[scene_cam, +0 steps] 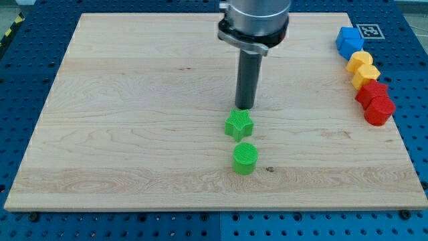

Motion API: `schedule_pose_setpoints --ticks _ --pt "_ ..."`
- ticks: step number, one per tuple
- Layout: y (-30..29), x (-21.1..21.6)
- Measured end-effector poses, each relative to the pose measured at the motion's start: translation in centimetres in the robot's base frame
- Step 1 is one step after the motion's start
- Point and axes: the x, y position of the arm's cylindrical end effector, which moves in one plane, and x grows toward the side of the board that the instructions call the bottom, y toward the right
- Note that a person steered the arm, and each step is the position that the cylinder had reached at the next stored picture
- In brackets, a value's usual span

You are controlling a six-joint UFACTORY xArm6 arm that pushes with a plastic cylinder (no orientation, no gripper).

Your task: Place the green star above the green circle

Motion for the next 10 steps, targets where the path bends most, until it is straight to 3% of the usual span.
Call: schedule_pose_setpoints --ticks 6,10 --pt "-0.1 2.9" --pt "9.5 2.6"
